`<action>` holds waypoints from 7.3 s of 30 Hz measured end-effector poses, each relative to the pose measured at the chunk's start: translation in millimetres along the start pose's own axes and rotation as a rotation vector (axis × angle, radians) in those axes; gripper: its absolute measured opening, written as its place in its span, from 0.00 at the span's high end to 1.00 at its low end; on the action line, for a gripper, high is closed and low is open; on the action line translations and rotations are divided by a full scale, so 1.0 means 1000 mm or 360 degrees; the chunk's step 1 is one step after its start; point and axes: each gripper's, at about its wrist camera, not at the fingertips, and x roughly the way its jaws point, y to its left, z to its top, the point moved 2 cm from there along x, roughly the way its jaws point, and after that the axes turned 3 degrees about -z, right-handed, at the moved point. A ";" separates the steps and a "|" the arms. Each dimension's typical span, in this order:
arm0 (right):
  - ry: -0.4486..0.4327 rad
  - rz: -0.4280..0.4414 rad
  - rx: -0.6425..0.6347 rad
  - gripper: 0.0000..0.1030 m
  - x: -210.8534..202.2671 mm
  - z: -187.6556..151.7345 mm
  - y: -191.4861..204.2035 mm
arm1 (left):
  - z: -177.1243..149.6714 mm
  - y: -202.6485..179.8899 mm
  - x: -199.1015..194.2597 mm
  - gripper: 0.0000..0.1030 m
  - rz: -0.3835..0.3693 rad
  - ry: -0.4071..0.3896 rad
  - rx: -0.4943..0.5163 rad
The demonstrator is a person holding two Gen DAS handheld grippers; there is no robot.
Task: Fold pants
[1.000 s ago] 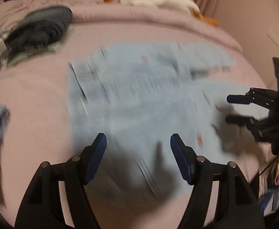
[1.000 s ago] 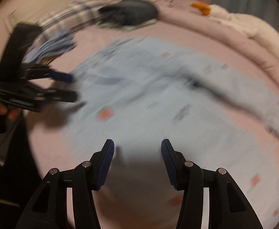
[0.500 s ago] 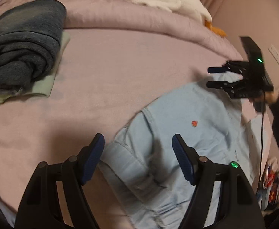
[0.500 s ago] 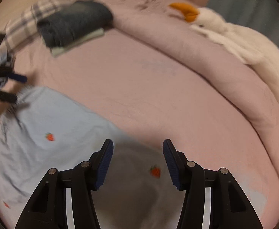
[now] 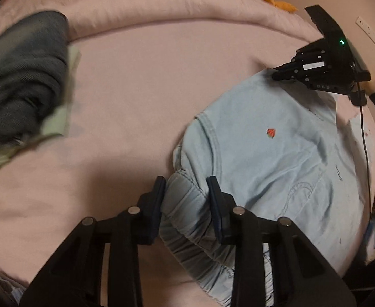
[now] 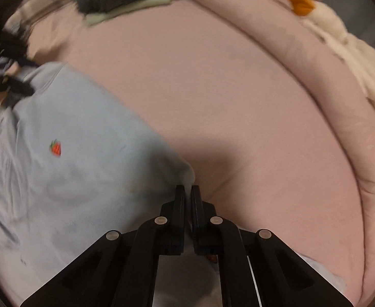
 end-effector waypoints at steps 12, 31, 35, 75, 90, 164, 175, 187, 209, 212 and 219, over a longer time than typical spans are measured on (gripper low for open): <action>-0.0153 -0.0310 0.0126 0.95 -0.040 0.000 0.039 | 0.004 -0.031 -0.007 0.66 0.0198 -0.0076 -0.0006; -0.0402 -0.0361 0.0247 0.95 -0.193 -0.178 0.127 | -0.139 -0.138 -0.107 0.63 0.0583 -0.0447 0.0894; -0.0338 -0.0251 0.0270 0.95 -0.171 -0.205 0.153 | -0.173 -0.134 -0.076 0.63 0.0652 -0.0321 0.0972; -0.0284 0.0144 0.0540 0.87 -0.104 -0.188 0.183 | -0.173 -0.189 -0.013 0.39 0.0226 -0.0309 0.0413; -0.0258 -0.0023 0.1343 0.52 -0.100 -0.174 -0.044 | -0.101 -0.260 0.014 0.38 -0.0560 -0.0228 0.0074; -0.0718 -0.0316 0.1916 0.76 -0.176 -0.391 -0.010 | -0.103 -0.320 0.003 0.53 -0.0141 -0.0300 0.0404; -0.0269 -0.0408 0.1660 0.77 -0.136 -0.394 0.035 | -0.135 -0.259 0.004 0.54 -0.0059 -0.0222 0.0195; -0.0309 -0.0295 0.1152 0.77 -0.104 -0.299 0.083 | -0.160 -0.170 -0.020 0.57 0.0091 -0.0249 -0.0124; -0.0256 0.0147 0.1145 0.77 -0.033 -0.096 0.041 | -0.170 -0.136 -0.037 0.48 0.0024 -0.0376 -0.0178; -0.0300 0.0143 0.1195 0.77 -0.050 -0.102 0.039 | -0.169 -0.137 -0.037 0.47 0.0026 -0.0364 -0.0186; -0.0402 0.0045 0.1136 0.76 -0.117 -0.168 0.072 | -0.169 -0.139 -0.036 0.47 0.0033 -0.0364 -0.0220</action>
